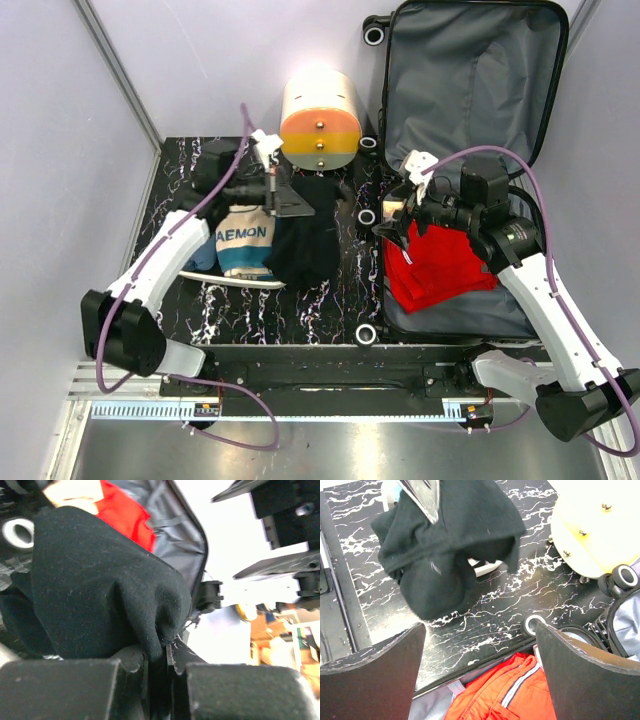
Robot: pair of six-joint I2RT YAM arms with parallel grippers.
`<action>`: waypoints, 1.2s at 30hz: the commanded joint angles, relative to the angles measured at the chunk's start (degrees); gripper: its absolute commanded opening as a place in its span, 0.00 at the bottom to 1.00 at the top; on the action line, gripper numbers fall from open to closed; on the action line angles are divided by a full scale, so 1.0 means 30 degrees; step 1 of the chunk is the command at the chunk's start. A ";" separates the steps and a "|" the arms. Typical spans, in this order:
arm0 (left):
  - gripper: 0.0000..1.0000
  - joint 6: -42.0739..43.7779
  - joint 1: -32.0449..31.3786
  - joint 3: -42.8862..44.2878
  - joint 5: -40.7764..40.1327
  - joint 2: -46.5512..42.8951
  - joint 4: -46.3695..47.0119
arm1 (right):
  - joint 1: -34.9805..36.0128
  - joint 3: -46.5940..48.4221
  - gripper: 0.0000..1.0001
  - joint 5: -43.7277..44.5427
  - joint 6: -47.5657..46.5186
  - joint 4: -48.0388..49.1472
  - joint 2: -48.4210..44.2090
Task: Open, take out, and arrange the luggage
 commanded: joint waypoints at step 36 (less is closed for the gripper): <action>0.00 1.4730 1.4049 0.2336 -0.4962 0.4365 -1.2130 | 0.0094 0.0920 1.00 0.1943 0.0058 -0.0515 0.1131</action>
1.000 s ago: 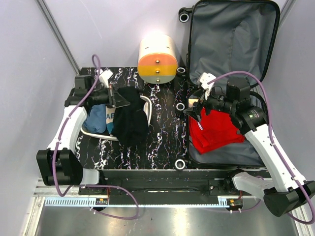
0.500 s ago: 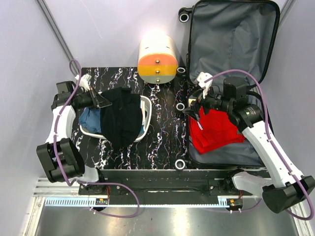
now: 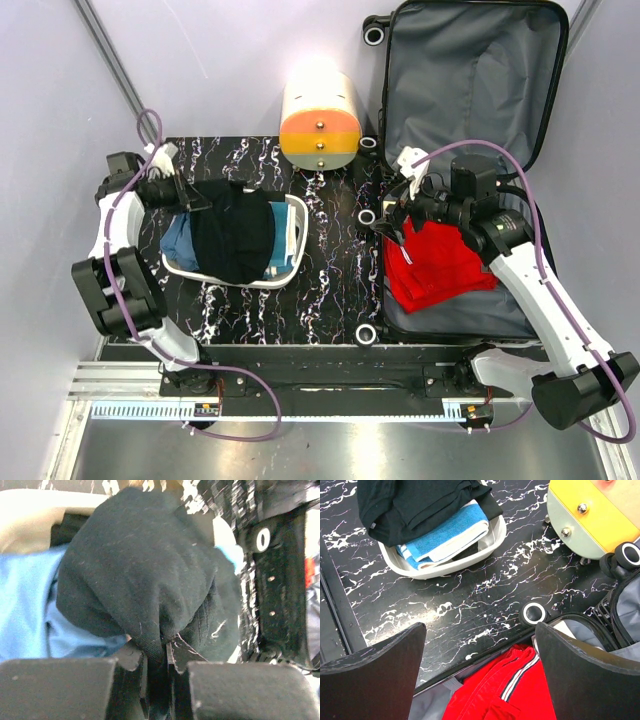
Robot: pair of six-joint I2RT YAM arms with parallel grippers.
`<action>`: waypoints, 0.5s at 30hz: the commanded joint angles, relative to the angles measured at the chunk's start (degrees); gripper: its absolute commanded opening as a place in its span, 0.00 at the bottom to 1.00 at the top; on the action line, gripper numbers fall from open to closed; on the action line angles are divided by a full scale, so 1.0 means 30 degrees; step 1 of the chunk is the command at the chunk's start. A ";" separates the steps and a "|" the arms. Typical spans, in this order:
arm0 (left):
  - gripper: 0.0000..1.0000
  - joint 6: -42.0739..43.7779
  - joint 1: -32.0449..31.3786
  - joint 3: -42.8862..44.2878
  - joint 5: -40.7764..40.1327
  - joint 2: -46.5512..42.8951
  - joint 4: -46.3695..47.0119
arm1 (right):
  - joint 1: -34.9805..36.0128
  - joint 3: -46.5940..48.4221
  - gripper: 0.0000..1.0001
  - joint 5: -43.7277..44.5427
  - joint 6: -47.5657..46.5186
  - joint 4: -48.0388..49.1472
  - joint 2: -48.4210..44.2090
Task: Open, take out, and arrange the luggage
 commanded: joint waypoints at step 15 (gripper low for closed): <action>0.99 0.7336 0.1079 0.5767 -0.5622 0.0382 -0.6007 | -0.0198 0.1575 1.00 0.4951 -0.0767 -0.7927 0.1797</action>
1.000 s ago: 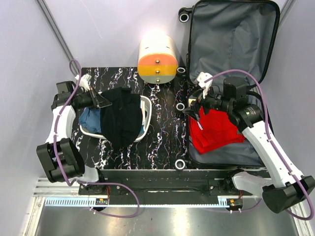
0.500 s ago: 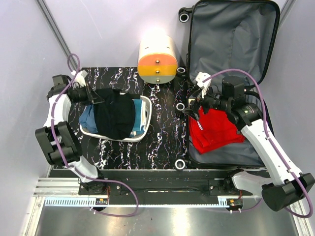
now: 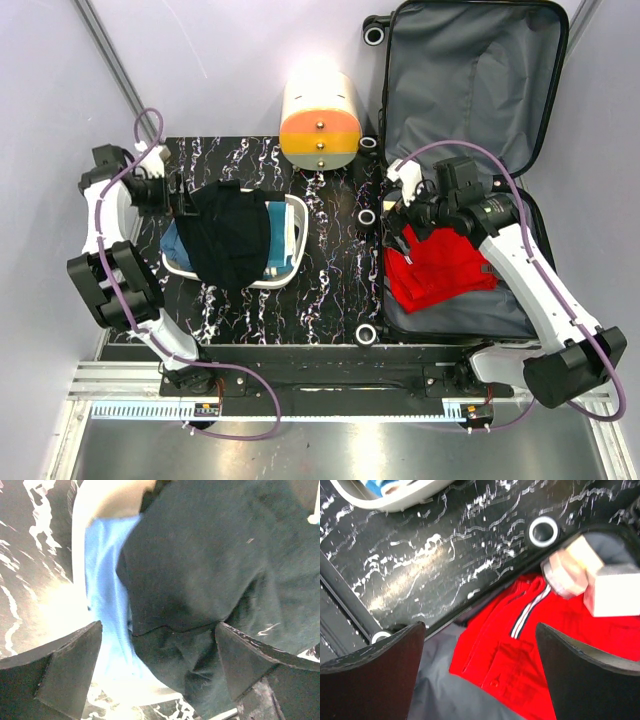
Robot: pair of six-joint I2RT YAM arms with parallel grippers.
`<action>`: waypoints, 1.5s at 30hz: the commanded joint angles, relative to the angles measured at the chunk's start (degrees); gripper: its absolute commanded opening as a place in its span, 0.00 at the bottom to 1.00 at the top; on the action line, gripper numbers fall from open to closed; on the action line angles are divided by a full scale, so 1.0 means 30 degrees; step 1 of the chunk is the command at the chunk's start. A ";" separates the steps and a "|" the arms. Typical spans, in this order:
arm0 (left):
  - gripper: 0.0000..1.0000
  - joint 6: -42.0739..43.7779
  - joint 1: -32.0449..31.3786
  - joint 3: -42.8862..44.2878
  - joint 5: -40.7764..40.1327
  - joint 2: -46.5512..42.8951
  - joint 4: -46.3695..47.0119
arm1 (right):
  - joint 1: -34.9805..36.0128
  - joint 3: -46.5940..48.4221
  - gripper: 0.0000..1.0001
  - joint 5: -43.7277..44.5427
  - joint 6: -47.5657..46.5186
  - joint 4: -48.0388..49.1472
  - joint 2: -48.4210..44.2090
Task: Open, take out, and arrange the luggage
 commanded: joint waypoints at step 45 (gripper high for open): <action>0.99 -0.1157 -0.5625 0.3119 0.1850 -0.5778 0.0232 | -1.4298 0.2957 0.56 -0.3598 -0.6834 -0.4676 1.4172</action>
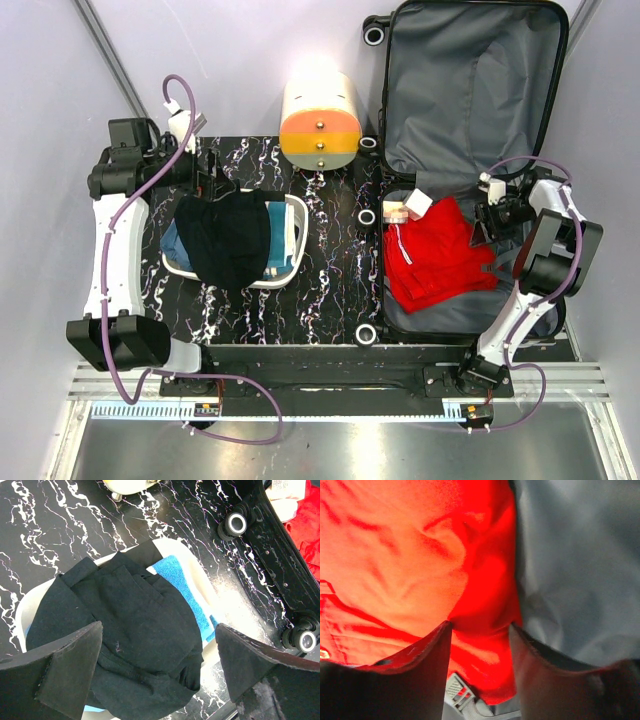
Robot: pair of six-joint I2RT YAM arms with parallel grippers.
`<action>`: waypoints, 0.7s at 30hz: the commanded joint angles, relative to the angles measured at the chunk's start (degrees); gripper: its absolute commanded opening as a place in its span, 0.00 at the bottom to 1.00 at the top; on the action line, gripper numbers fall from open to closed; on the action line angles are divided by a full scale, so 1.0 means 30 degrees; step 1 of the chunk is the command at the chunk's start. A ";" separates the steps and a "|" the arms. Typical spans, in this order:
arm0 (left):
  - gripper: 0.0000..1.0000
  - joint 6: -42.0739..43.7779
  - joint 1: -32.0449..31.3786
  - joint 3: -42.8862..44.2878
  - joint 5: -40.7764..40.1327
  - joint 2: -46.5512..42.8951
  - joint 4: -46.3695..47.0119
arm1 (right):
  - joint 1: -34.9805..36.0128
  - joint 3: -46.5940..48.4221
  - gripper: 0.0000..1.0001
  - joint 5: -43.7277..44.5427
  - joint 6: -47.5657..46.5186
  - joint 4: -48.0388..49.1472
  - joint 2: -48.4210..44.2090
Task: Open, take out, and arrange the luggage
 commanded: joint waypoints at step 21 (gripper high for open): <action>0.99 -0.0773 -0.1486 0.0132 0.0176 0.0226 0.2537 | -0.2297 0.2520 0.00 -0.1696 -0.2584 -0.6448 -0.6197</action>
